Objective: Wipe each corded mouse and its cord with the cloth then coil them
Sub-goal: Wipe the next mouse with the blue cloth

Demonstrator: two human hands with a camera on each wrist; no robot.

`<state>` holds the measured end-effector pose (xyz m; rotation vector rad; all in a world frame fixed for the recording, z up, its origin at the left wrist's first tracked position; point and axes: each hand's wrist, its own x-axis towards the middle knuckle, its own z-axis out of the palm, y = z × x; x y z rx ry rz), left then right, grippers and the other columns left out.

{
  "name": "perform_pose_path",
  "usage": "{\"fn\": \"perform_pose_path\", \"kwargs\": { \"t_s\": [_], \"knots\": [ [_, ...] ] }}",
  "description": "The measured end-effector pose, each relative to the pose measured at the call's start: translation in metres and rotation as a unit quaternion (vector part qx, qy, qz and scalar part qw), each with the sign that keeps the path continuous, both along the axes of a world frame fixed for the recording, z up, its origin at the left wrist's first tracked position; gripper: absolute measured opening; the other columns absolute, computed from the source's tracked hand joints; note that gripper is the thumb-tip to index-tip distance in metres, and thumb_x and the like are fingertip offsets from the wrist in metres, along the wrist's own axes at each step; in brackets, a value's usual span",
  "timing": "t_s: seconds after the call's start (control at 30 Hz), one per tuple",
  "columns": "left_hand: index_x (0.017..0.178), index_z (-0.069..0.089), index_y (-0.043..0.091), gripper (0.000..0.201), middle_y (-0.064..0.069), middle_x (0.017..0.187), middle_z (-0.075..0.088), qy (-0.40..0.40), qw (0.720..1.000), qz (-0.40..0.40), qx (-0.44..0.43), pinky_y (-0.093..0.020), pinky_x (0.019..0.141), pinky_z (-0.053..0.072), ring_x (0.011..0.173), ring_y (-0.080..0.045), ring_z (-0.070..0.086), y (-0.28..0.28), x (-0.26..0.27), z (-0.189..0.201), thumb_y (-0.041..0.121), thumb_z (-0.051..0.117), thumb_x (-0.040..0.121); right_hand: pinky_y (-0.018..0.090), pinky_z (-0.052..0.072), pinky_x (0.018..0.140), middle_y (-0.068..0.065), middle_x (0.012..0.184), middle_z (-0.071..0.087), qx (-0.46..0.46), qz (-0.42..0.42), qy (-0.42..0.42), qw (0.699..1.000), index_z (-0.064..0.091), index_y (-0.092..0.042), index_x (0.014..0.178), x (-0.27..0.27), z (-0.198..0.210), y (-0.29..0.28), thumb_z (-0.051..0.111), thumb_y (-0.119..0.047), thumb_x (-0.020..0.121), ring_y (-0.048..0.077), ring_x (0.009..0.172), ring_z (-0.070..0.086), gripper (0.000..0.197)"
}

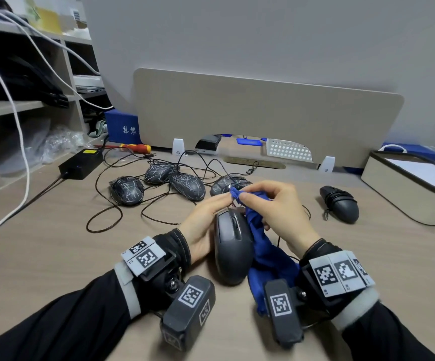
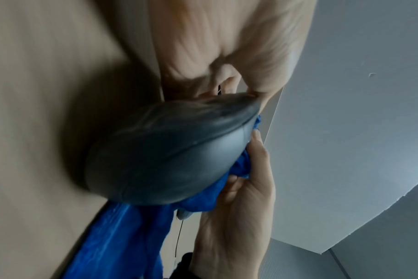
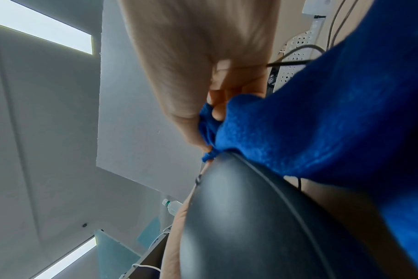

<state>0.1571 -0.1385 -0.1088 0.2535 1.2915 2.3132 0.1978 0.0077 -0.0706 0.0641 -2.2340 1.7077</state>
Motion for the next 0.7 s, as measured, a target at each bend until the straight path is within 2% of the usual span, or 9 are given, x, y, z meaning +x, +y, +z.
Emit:
{"fn": "perform_pose_path", "kwargs": {
  "t_s": [0.1, 0.17, 0.27, 0.33, 0.4, 0.47, 0.53, 0.6, 0.7],
  "knots": [
    [0.11, 0.069, 0.005, 0.031, -0.017, 0.102, 0.066, -0.04, 0.999, -0.008, 0.001, -0.04, 0.088, 0.048, 0.092, -0.031, 0.06, -0.005, 0.001, 0.004, 0.025, 0.063, 0.088, 0.019, 0.037, 0.04, -0.005, 0.065, 0.07, 0.028, -0.005, -0.015, 0.999, 0.075, -0.013, 0.091, -0.001, -0.001, 0.0, 0.071, -0.012, 0.089, 0.002, 0.052, 0.06, 0.005],
    [0.114, 0.068, 0.001, 0.032, -0.018, 0.104, 0.067, -0.028, 0.999, 0.006, 0.019, -0.039, 0.091, 0.049, 0.094, -0.032, 0.061, -0.008, 0.0, 0.005, 0.01, 0.056, 0.086, 0.02, 0.037, 0.04, -0.005, 0.064, 0.065, 0.037, -0.02, -0.013, 0.999, 0.076, -0.015, 0.087, -0.002, -0.001, 0.002, 0.072, -0.014, 0.088, 0.001, 0.047, 0.051, 0.004],
    [0.123, 0.064, 0.005, 0.052, -0.014, 0.101, 0.072, -0.003, 0.998, 0.056, 0.002, -0.037, 0.092, 0.051, 0.09, -0.029, 0.065, -0.009, 0.0, 0.006, -0.01, 0.042, 0.078, 0.016, 0.037, 0.042, -0.008, 0.061, 0.061, 0.016, -0.033, 0.006, 0.999, 0.074, -0.015, 0.083, -0.004, -0.002, 0.005, 0.073, -0.012, 0.087, -0.002, 0.047, 0.049, 0.005],
    [0.123, 0.064, 0.007, 0.047, -0.014, 0.105, 0.072, 0.008, 0.996, 0.084, -0.003, -0.038, 0.095, 0.049, 0.092, -0.027, 0.065, -0.009, -0.001, 0.007, -0.009, 0.046, 0.082, 0.015, 0.036, 0.043, -0.013, 0.06, 0.062, 0.028, 0.001, 0.005, 1.0, 0.073, -0.013, 0.083, -0.002, -0.001, 0.003, 0.073, -0.01, 0.087, -0.003, 0.048, 0.049, 0.005],
    [0.119, 0.065, 0.011, 0.032, -0.013, 0.106, 0.071, 0.009, 0.995, 0.102, -0.004, -0.04, 0.093, 0.051, 0.091, -0.026, 0.066, -0.012, -0.004, 0.008, 0.001, 0.052, 0.091, 0.019, 0.036, 0.041, -0.016, 0.063, 0.065, 0.059, 0.078, -0.013, 0.995, 0.07, -0.011, 0.084, 0.002, 0.0, -0.001, 0.073, -0.007, 0.087, 0.002, 0.049, 0.049, 0.005],
    [0.114, 0.066, 0.014, 0.024, -0.009, 0.096, 0.072, 0.008, 0.994, 0.108, -0.004, -0.041, 0.089, 0.052, 0.085, -0.024, 0.066, -0.016, -0.008, 0.008, 0.007, 0.054, 0.095, 0.022, 0.036, 0.04, -0.014, 0.067, 0.066, 0.063, 0.164, -0.027, 0.984, 0.066, -0.01, 0.083, 0.006, 0.003, -0.003, 0.074, -0.005, 0.086, 0.009, 0.05, 0.047, 0.01],
    [0.112, 0.067, 0.014, 0.022, -0.004, 0.085, 0.067, 0.016, 0.994, 0.104, -0.002, -0.037, 0.083, 0.051, 0.078, -0.019, 0.062, -0.02, -0.011, 0.007, 0.007, 0.054, 0.095, 0.022, 0.035, 0.041, -0.008, 0.066, 0.063, 0.052, 0.227, -0.036, 0.972, 0.065, -0.012, 0.08, 0.01, 0.007, -0.001, 0.077, -0.008, 0.079, 0.016, 0.053, 0.045, 0.012],
    [0.114, 0.066, 0.011, 0.023, -0.001, 0.077, 0.062, 0.024, 0.995, 0.096, -0.004, -0.033, 0.081, 0.049, 0.073, -0.016, 0.059, -0.019, -0.011, 0.008, 0.006, 0.053, 0.096, 0.022, 0.035, 0.04, -0.005, 0.064, 0.06, 0.049, 0.238, -0.042, 0.969, 0.066, -0.013, 0.079, 0.012, 0.008, 0.0, 0.076, -0.011, 0.077, 0.016, 0.052, 0.044, 0.011],
    [0.109, 0.068, 0.011, 0.02, -0.002, 0.075, 0.063, 0.021, 0.995, 0.096, -0.004, -0.031, 0.075, 0.051, 0.068, -0.014, 0.06, -0.017, -0.009, 0.008, 0.005, 0.055, 0.096, 0.025, 0.036, 0.043, -0.004, 0.069, 0.065, 0.053, 0.166, -0.025, 0.984, 0.067, -0.012, 0.083, 0.008, 0.004, -0.004, 0.074, -0.008, 0.087, 0.012, 0.052, 0.047, 0.009]
  ]
}}
